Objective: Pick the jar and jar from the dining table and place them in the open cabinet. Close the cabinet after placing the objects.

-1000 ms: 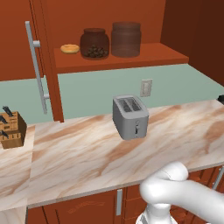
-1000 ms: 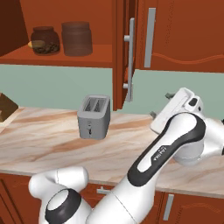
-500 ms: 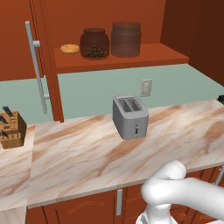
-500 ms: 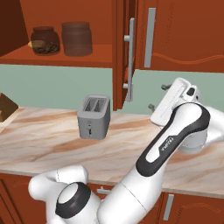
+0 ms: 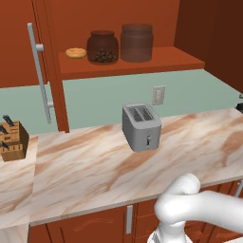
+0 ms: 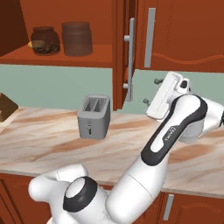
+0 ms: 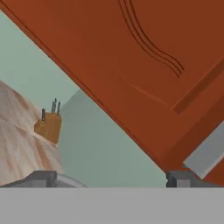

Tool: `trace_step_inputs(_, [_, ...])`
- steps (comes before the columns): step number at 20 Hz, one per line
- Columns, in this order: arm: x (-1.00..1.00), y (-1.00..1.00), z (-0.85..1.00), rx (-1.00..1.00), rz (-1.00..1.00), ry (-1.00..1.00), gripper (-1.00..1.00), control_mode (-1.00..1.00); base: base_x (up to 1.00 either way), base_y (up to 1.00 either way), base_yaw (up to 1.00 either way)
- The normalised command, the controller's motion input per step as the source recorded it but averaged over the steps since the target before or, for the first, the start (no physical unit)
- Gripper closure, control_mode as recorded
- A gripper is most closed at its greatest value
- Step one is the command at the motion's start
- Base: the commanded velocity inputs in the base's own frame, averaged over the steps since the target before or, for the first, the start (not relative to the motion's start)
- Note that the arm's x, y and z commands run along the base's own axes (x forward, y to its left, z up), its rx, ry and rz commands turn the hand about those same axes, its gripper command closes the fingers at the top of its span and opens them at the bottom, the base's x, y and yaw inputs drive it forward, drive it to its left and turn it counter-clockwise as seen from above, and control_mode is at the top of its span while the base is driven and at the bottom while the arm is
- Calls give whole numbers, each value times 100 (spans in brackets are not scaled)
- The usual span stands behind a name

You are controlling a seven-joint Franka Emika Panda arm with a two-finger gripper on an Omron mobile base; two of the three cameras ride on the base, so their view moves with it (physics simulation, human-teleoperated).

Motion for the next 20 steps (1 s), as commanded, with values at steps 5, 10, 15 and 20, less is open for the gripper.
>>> trace_step_inputs(5, [18,71,29,-5,0,0,-100,-100,0,0,0])
trace_step_inputs(10, [6,86,24,-10,0,0,-100,-100,0,0,0])
trace_step_inputs(15, [0,100,20,-14,-1,-1,-100,-100,0,0,0])
trace_step_inputs(20, [0,100,16,-21,-7,-10,-100,-100,0,0,0])
